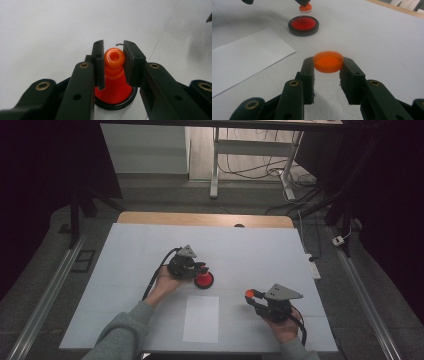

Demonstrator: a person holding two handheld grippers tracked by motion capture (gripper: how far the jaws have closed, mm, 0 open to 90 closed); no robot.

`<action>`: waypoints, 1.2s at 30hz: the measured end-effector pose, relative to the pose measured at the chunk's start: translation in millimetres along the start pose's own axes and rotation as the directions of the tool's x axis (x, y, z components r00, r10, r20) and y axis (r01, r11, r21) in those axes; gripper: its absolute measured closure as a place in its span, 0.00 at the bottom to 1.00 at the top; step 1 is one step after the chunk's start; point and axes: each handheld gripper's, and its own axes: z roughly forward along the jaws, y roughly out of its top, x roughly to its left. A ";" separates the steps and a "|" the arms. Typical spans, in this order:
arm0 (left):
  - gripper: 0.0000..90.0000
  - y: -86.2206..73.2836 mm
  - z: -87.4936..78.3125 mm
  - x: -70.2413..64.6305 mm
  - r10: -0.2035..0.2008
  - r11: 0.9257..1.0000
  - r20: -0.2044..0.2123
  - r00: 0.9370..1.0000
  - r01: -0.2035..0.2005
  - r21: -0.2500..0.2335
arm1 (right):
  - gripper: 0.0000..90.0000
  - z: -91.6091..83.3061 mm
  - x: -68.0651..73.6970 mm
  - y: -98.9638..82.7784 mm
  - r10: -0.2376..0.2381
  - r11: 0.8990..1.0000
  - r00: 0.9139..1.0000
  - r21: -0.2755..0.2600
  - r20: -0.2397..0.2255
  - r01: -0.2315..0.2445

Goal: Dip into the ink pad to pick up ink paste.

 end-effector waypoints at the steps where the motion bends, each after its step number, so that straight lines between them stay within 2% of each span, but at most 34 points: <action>1: 0.80 0.1 1.5 -0.7 0.002 1.000 0.000 1.000 -0.002 0.006 | 0.72 -0.1 -0.5 -0.4 0.002 1.000 1.000 0.002 0.000 -0.002; 10: 0.80 -0.6 -0.8 -4.0 0.009 1.000 -0.011 1.000 -0.009 0.024 | 0.72 -1.4 1.0 0.2 -0.011 1.000 1.000 0.000 -0.002 0.011; 30: 0.80 -7.7 8.8 -5.9 0.028 0.996 -0.032 0.999 -0.025 0.080 | 0.72 0.5 0.8 1.8 -0.018 1.000 1.000 0.000 -0.010 0.018; 36: 0.81 -9.3 10.5 -8.7 0.051 0.995 -0.046 0.998 -0.047 0.083 | 0.72 0.6 0.9 2.1 -0.020 1.000 1.000 -0.001 -0.012 0.020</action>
